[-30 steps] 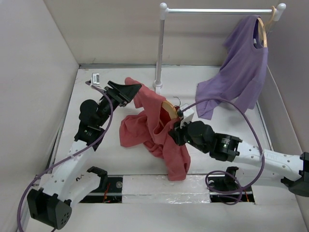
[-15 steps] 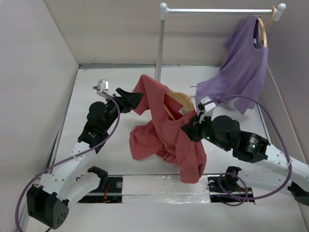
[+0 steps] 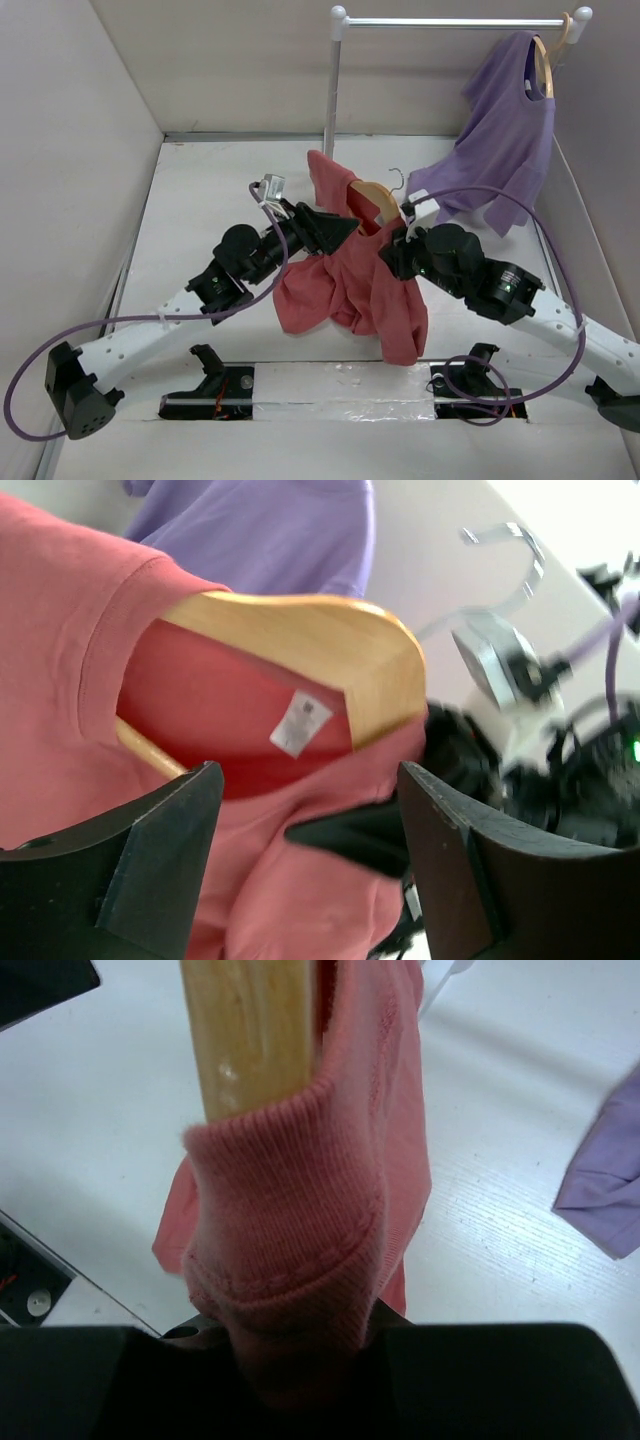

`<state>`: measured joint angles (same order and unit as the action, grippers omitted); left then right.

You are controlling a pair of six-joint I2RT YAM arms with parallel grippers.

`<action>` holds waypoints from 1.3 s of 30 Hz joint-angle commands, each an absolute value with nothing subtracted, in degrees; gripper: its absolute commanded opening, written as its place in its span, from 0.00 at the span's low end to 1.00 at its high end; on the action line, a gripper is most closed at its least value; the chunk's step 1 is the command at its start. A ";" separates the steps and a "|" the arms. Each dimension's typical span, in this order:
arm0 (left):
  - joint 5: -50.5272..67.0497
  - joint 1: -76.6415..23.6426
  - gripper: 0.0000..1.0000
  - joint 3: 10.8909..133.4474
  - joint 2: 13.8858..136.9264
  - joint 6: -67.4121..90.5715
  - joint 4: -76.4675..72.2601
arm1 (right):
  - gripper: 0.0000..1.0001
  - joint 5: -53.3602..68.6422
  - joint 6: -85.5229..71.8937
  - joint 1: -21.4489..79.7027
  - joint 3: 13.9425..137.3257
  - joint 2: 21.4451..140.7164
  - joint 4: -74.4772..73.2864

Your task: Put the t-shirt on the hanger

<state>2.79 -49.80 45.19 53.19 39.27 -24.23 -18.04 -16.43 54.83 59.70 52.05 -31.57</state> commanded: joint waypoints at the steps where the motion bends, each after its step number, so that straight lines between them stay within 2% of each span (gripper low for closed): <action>1: -5.27 -50.71 0.67 45.97 56.07 45.14 -31.71 | 0.00 -17.14 -15.21 54.84 58.55 50.01 -23.21; 6: -7.99 -50.71 0.69 41.93 61.43 56.94 -45.32 | 0.00 -16.17 -15.47 54.84 53.80 47.90 -18.81; 11: -10.72 -51.24 0.71 40.61 65.38 64.85 -52.64 | 0.00 -18.63 -14.68 55.37 50.36 47.29 -16.78; 22: -7.92 -49.23 0.74 44.30 71.89 74.78 -52.82 | 0.00 -28.82 -11.87 59.06 46.23 47.37 -8.62; 25: -4.14 -47.29 0.72 44.65 73.39 77.07 -53.52 | 0.00 -31.55 -10.55 59.68 46.06 48.95 -5.64; 33: -5.45 -46.76 0.70 46.14 74.00 79.10 -55.55 | 0.00 -35.67 -8.09 63.18 43.95 52.38 -0.62; 37: -4.48 -46.76 0.63 47.64 75.58 80.15 -55.81 | 0.00 -37.61 -7.30 64.51 42.37 53.44 3.07; 39: -4.66 -46.76 0.51 46.76 76.11 81.03 -57.03 | 0.00 -39.02 -6.77 65.82 41.93 53.44 4.39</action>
<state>-5.80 -46.98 44.64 76.09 79.37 -51.11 -35.46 -8.67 64.03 42.04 53.89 -4.54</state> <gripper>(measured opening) 0.531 0.240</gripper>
